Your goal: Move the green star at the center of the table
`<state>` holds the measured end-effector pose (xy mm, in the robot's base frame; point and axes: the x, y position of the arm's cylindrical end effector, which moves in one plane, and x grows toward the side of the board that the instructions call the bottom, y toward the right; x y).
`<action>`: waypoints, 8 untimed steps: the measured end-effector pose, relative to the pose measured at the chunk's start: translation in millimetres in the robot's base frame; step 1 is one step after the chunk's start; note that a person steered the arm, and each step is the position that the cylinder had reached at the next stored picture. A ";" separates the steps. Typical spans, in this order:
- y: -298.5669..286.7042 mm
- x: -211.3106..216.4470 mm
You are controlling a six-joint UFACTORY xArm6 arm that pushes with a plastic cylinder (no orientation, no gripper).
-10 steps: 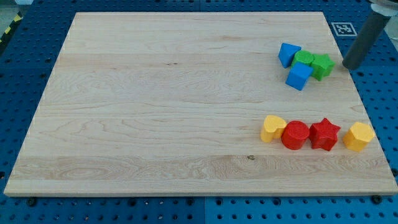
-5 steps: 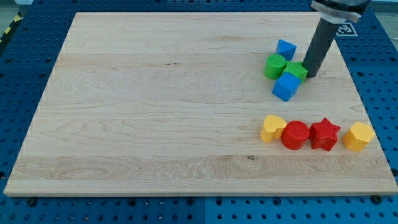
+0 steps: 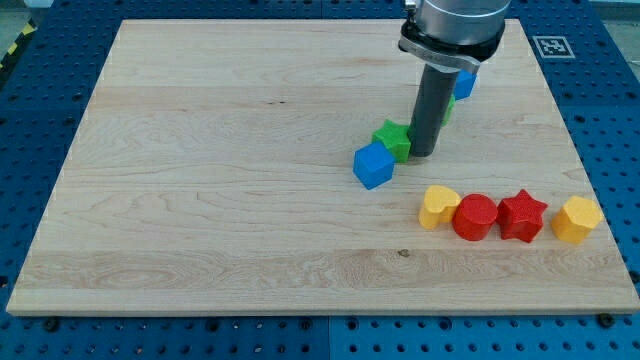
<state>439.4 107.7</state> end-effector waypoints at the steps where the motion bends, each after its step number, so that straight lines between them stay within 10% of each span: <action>1: -12.2 -2.6; 8: -82.0 47.3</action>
